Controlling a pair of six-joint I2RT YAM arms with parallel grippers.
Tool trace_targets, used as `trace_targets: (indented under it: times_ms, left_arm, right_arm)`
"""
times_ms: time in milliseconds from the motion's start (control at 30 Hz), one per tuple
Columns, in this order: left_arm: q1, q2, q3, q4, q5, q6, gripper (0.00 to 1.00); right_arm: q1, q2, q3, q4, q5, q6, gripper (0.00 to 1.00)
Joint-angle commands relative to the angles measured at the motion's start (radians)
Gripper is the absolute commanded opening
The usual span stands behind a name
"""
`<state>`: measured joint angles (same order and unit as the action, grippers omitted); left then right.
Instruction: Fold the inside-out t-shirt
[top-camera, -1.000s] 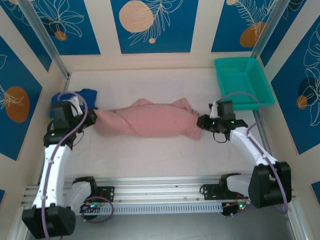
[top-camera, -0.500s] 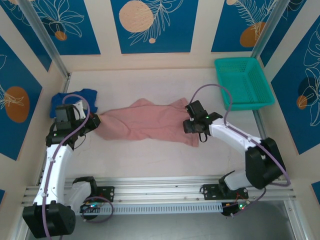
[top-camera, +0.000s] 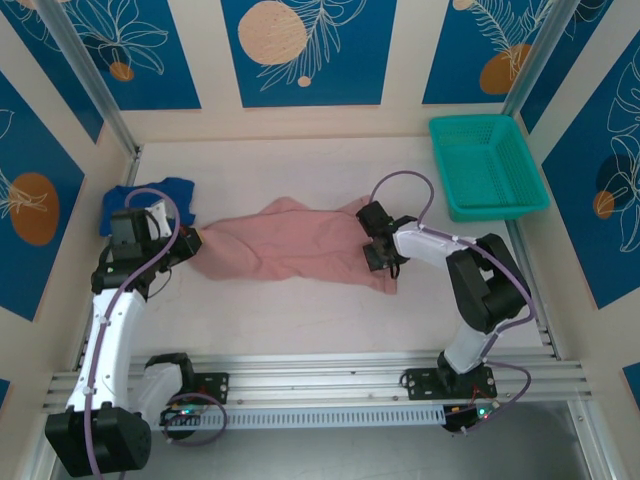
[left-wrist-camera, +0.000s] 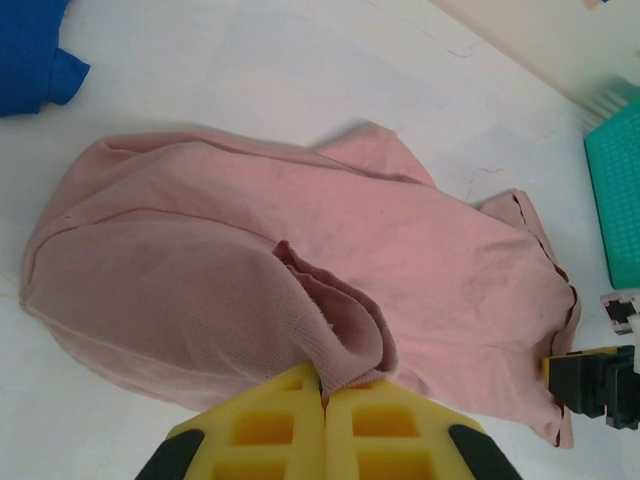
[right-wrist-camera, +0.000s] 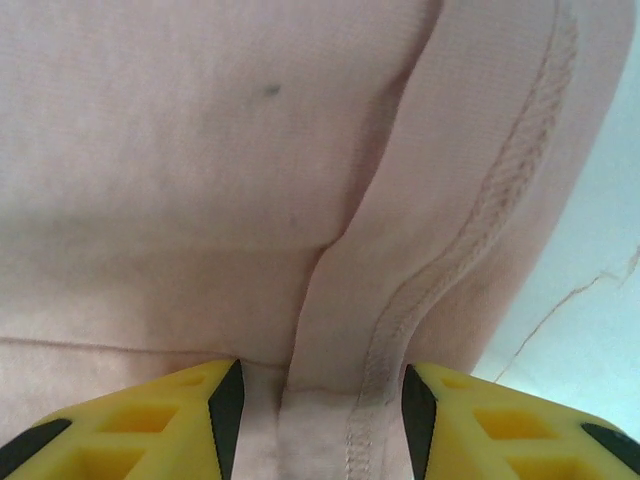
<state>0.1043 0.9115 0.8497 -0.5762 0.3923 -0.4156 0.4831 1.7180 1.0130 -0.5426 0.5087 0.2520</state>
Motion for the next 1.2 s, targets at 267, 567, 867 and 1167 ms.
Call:
trace_targets:
  times_ms: [267, 567, 867, 1167]
  left_arm:
    - [0.008, -0.012, 0.009, 0.015, 0.016, 0.026, 0.00]
    - [0.009, -0.011, 0.011, 0.013, 0.017, 0.029, 0.00]
    - [0.009, -0.009, 0.012, 0.013, 0.018, 0.029, 0.00]
    - [0.009, -0.012, 0.011, 0.009, 0.020, 0.033, 0.00]
  right_arm:
    - [-0.055, 0.015, 0.033, -0.043, -0.013, -0.009, 0.37]
    - [-0.060, -0.035, 0.018, -0.089, 0.007, 0.002, 0.31]
    - [-0.105, -0.075, -0.006, -0.107, -0.023, 0.015, 0.30]
    - [-0.118, -0.076, -0.023, -0.076, -0.136, 0.033, 0.29]
